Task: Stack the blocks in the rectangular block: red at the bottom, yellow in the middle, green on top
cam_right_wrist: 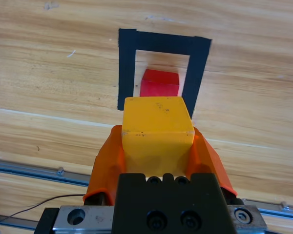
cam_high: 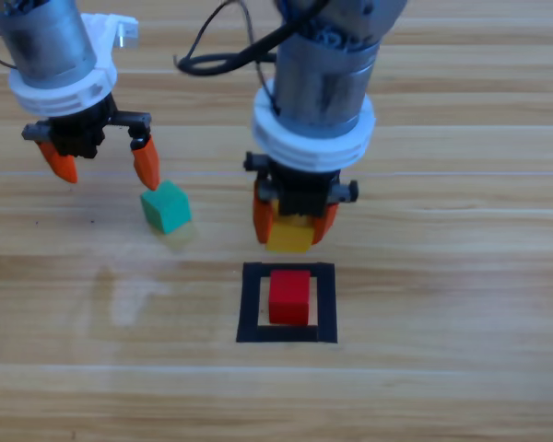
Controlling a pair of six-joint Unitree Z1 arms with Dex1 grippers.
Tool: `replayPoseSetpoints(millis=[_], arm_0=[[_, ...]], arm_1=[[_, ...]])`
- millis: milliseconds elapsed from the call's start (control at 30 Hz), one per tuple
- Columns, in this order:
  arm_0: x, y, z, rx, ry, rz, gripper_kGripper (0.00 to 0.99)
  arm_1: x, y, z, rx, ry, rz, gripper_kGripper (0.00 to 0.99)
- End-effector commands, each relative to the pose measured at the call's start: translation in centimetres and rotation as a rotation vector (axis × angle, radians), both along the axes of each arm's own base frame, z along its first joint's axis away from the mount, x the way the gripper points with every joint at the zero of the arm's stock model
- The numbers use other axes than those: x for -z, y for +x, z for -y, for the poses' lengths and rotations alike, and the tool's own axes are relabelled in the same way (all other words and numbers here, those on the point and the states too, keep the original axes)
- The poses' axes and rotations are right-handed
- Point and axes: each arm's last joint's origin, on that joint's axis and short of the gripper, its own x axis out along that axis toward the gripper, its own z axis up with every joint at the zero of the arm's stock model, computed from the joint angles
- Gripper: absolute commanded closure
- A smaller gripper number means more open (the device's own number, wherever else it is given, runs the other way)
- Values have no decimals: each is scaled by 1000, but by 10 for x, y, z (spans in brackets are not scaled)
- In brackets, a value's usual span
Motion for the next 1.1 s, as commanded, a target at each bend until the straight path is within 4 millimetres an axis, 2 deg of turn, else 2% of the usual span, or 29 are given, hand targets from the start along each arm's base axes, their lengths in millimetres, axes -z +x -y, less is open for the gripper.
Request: replayPoseSetpoints(millis=[33,267,400,833,1100], arm_0=[[23,22,-15,10,-6,-35,0],[41,36,-11,93,7,-48,1],[41,38,-9,129,14,-33,0],[51,33,27,281,49,-5,4],[56,30,38,345,41,-10,0]], arm_1=[[56,-6,-23,-11,-88,-68,814],[65,-5,-24,18,-108,-74,814],[69,-5,-24,24,-117,-80,814],[77,-6,-21,69,-163,-86,814],[79,-6,-20,111,-175,-87,814]])
